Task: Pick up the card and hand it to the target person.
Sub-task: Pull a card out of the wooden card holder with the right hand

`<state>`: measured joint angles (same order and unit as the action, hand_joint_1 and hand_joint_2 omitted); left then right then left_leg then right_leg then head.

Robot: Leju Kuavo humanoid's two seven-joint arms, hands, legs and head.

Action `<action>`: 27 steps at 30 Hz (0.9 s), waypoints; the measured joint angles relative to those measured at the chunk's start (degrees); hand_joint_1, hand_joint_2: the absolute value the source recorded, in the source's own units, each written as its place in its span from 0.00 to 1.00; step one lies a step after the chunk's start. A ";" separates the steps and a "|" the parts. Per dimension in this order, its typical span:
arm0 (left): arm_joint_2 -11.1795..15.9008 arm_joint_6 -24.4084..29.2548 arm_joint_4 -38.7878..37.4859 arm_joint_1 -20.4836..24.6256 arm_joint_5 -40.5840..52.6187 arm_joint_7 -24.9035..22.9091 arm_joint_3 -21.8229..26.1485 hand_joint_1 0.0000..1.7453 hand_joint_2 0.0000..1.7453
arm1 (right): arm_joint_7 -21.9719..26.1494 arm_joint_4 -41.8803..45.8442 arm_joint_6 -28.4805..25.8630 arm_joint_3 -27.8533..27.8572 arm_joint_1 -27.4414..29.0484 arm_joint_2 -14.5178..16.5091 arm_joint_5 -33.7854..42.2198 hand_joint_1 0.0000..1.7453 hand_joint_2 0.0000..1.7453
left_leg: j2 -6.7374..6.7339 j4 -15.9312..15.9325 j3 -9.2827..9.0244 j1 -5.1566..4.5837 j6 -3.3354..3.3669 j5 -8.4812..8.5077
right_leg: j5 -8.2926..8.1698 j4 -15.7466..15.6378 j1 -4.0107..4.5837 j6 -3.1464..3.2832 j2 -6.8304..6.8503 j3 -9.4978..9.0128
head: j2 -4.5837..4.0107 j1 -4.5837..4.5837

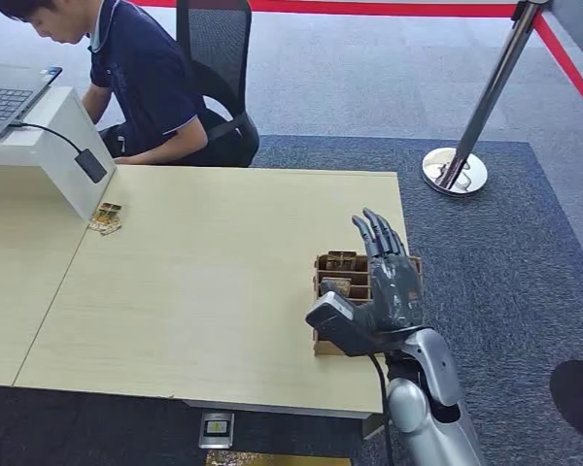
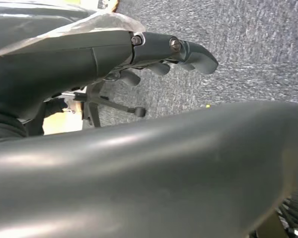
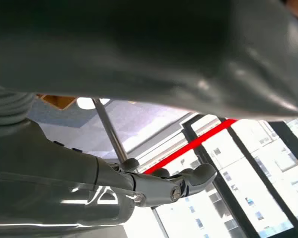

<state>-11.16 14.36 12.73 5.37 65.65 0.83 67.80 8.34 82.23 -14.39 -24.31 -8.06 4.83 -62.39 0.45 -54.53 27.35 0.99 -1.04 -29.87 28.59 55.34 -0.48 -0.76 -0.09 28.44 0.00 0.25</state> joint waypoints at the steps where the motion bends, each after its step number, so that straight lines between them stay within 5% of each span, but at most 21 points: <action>1: -0.02 0.00 0.00 0.01 0.09 0.00 0.07 0.00 0.00 | -0.41 0.01 -0.15 -0.70 0.04 0.01 -0.01 0.00 0.00 | 0.00 0.00 0.00 0.00 0.00 0.00 | 0.00 0.00 0.00 0.00 0.00 0.00 | 0.00 0.00; 5: -0.17 0.02 -0.07 0.10 0.56 0.00 0.52 0.00 0.00 | -2.53 0.04 -0.81 -3.89 0.60 0.30 2.55 0.00 0.00 | 0.00 0.00 0.01 0.00 0.00 0.00 | 0.00 0.00 0.00 0.00 0.00 0.01 | -0.01 -0.01; 9: -0.28 0.10 -0.09 0.16 0.68 0.00 0.70 0.00 0.00 | -3.74 0.07 -2.07 -4.77 1.56 0.71 4.34 0.00 1.00 | 0.00 0.00 0.01 0.00 0.00 0.00 | 0.00 -0.01 0.00 0.00 0.00 0.01 | -0.01 -0.01; 27: -0.30 0.01 -0.10 0.27 1.82 0.10 0.62 0.00 0.00 | -11.62 0.00 -13.14 -4.69 4.10 0.32 -21.59 0.00 1.00 | 0.00 0.00 0.01 0.00 0.00 0.00 | 0.00 -0.01 0.00 0.00 0.00 0.01 | 0.00 -0.01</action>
<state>-11.45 14.37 12.63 5.64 67.47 0.93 68.42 -3.28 82.23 -27.53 -29.00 -3.95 5.15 -83.97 0.45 -54.53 27.36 0.99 -1.04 -29.87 28.58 55.34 -0.48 -0.76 -0.09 28.45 0.00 0.24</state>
